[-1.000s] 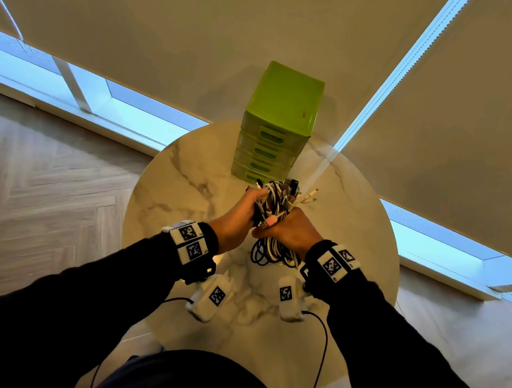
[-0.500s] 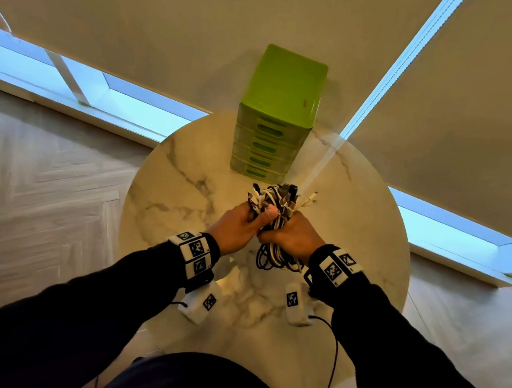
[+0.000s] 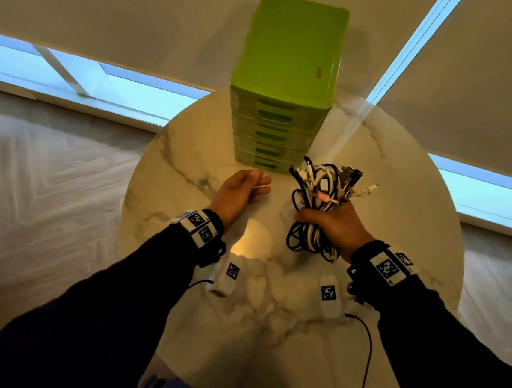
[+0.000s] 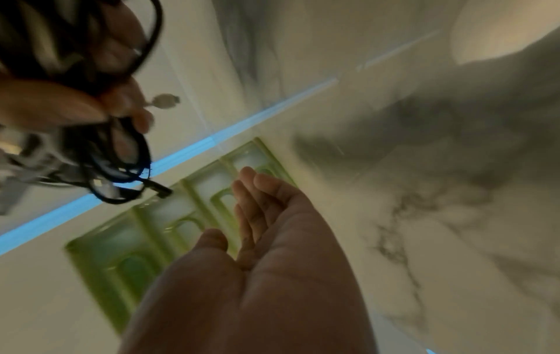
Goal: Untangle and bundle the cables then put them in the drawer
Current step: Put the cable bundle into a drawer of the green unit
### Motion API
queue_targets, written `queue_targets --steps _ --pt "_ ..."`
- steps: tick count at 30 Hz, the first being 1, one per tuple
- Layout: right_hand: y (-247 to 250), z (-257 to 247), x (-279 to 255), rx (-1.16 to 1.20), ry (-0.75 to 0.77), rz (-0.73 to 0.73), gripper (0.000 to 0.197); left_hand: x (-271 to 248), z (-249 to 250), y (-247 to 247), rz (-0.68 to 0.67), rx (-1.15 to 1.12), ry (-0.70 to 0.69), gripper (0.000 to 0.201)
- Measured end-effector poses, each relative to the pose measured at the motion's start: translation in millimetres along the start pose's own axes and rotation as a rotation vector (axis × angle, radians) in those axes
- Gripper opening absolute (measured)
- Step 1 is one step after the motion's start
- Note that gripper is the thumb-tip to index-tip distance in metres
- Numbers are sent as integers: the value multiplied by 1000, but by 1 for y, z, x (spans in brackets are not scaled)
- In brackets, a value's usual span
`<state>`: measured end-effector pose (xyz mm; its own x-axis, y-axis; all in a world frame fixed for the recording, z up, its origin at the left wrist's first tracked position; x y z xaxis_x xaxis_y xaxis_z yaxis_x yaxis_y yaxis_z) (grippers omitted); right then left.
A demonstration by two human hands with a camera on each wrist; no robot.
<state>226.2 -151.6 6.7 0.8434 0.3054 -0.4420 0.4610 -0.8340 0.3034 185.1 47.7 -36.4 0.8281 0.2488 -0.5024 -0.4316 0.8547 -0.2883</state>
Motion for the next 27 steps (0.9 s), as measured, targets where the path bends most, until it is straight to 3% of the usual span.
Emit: queue_targets --steps 4,6,8,12,16,27 --pt "1 13 12 -15 11 -19 34 47 -28 7 108 -142 81 37" --pt "2 21 15 -22 3 -25 33 62 -40 5 147 -242 89 27" --pt "1 29 14 -12 -9 -26 33 72 -45 -1 153 -342 71 16" --pt "-3 41 6 29 -22 -20 33 77 -43 -11 128 -500 95 18" --pt "-6 42 -5 64 -35 -17 32 59 -52 -11 125 -514 95 21" --pt "-25 23 -49 55 -66 -32 34 -51 -103 25 185 -384 176 15"
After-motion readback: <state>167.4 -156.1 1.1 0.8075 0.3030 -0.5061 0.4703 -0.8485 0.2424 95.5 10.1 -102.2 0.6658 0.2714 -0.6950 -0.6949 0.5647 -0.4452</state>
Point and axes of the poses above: each hand's wrist, its own x-axis towards the middle knuckle, its own y-axis out of the back of the hand, z = x × y, the point moved 8 cm from there along x, towards the middle knuckle, and after that the axes turned 11 degrees about -x, right-handed, at the moved point
